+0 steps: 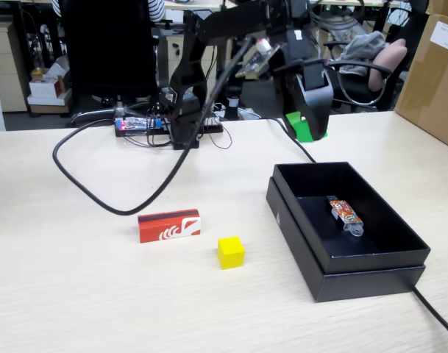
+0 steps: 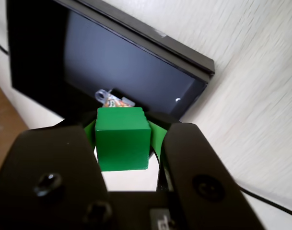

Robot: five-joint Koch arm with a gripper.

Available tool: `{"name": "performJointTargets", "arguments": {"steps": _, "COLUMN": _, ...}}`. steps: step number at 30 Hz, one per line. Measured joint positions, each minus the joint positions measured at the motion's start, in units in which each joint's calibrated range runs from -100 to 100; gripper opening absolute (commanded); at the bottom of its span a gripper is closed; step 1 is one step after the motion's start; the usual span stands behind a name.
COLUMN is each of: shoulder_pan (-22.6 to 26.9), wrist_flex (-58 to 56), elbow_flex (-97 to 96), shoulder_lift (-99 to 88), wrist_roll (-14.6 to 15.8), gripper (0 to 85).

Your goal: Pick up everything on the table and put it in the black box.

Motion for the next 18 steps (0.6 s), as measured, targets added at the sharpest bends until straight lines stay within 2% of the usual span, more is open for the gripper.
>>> {"name": "performJointTargets", "arguments": {"steps": 9, "shoulder_pan": 1.03, "wrist_flex": 0.41, "elbow_flex": 0.00, "shoulder_lift": 5.57, "wrist_roll": 0.49, "gripper": 1.3}}
{"name": "performJointTargets", "arguments": {"steps": 15, "shoulder_pan": 1.03, "wrist_flex": 0.41, "elbow_flex": -0.09, "shoulder_lift": 5.83, "wrist_roll": 0.49, "gripper": 10.2}}
{"name": "performJointTargets", "arguments": {"steps": 18, "shoulder_pan": 1.03, "wrist_flex": 0.41, "elbow_flex": -0.09, "shoulder_lift": 5.70, "wrist_roll": 0.49, "gripper": 10.2}}
